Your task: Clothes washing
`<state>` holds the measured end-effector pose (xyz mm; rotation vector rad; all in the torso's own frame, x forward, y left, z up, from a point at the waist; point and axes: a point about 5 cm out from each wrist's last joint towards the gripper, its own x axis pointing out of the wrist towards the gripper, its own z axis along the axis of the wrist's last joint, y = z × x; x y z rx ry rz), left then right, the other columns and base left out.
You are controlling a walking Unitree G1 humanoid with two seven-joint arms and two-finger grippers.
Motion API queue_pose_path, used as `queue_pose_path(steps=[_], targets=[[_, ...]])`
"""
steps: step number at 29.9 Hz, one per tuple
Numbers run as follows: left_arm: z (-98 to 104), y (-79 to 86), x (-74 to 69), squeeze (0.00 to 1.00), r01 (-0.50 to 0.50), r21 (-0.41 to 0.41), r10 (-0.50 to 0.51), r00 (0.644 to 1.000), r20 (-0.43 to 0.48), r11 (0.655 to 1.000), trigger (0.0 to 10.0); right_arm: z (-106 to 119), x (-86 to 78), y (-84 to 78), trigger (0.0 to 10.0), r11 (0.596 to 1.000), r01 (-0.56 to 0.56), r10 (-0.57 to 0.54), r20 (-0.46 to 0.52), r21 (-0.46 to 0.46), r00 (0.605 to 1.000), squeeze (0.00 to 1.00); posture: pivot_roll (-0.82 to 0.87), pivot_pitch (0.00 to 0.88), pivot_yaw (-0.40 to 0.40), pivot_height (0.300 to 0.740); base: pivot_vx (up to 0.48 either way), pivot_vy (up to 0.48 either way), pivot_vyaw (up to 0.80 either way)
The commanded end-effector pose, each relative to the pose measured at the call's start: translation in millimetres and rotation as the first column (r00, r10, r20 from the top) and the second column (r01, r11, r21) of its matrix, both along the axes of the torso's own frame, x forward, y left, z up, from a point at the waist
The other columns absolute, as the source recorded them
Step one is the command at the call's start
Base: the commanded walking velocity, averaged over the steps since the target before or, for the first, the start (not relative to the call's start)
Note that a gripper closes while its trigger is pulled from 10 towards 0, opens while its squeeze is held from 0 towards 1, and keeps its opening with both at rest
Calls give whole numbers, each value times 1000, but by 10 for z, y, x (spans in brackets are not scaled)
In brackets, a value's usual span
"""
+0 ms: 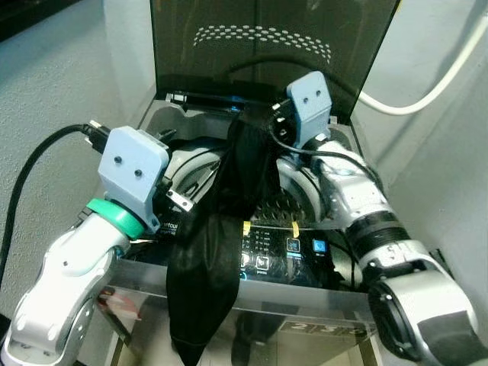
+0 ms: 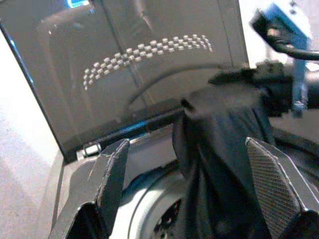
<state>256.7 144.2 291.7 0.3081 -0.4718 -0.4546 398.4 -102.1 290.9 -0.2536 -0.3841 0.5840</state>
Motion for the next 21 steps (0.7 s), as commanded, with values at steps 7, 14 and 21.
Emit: queue_pose_path(steps=[7,14,21], targets=[[291,65,-77,0,20,-66,-15,996,84,998,10000,-54,-683,-6,10000,818,-560,563,-14,-132,826,0,181,86,-38,740,0,0,0],[388,191,-14,0,-30,-93,41,993,113,995,10000,-239,-1009,81,10000,690,-692,684,-123,-211,719,0,166,83,-34,740,0,0,0],[436,154,26,0,-11,-106,24,993,118,994,10000,-317,-485,179,10000,934,-178,188,3,-310,982,0,153,77,-27,740,0,0,0]])
